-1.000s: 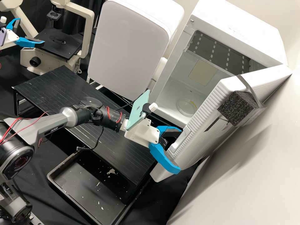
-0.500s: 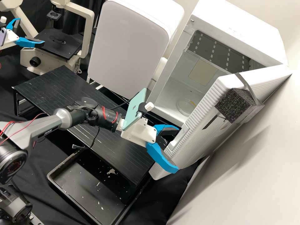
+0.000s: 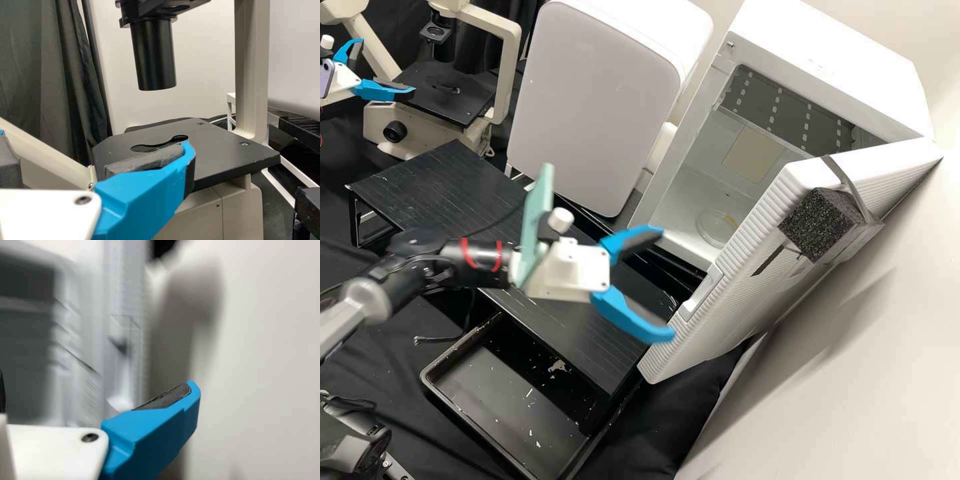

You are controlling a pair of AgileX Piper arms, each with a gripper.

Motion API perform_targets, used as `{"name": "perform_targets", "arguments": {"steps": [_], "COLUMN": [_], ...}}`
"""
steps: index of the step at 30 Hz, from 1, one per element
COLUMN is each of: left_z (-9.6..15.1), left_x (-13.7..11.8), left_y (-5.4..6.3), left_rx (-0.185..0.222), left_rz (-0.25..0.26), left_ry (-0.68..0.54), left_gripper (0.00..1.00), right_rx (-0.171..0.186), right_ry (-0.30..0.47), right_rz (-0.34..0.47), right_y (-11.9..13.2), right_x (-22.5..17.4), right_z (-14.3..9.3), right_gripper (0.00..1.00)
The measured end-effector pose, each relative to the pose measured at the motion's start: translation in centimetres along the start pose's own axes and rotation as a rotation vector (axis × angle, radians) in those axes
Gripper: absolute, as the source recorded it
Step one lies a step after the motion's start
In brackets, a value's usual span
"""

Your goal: Open the incubator door

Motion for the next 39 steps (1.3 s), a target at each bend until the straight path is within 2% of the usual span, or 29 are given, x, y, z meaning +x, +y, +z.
{"name": "perform_targets", "arguments": {"steps": [2, 4, 6, 7, 10, 14, 21, 32, 39], "left_z": [0.0, 0.0, 0.0, 0.0, 0.0, 0.0, 0.0, 0.0, 0.0], "left_x": [0.0, 0.0, 0.0, 0.0, 0.0, 0.0, 0.0, 0.0, 0.0], "left_y": [0.0, 0.0, 0.0, 0.0, 0.0, 0.0, 0.0, 0.0, 0.0], "left_rx": [0.0, 0.0, 0.0, 0.0, 0.0, 0.0, 0.0, 0.0, 0.0], "left_rz": [0.0, 0.0, 0.0, 0.0, 0.0, 0.0, 0.0, 0.0, 0.0], "left_ry": [0.0, 0.0, 0.0, 0.0, 0.0, 0.0, 0.0, 0.0, 0.0], "left_gripper": [1.0, 1.0, 1.0, 1.0, 1.0, 1.0, 1.0, 1.0, 1.0], "right_rx": [0.011, 0.0, -0.008, -0.009, -0.054, -0.143, -0.245, -0.329, -0.361], "right_ry": [0.128, 0.227, 0.295, 0.305, 0.318, 0.258, 0.126, -0.032, -0.077], "right_rz": [-0.015, -0.013, -0.032, -0.042, -0.065, -0.084, -0.064, -0.014, 0.002], "right_y": [0.1, 0.0, -1.0, -1.6, -3.7, -7.0, -10.7, -13.9, -14.7], "right_x": [-1.2, -2.0, -2.4, -2.4, -2.2, -0.5, 3.5, 8.9, 10.6], "right_z": [-1.0, -1.9, -2.8, -3.0, -3.3, -2.6, -0.7, 2.6, 3.9], "right_gripper": [1.0, 1.0, 1.0, 1.0, 1.0, 1.0, 1.0, 1.0, 1.0]}}
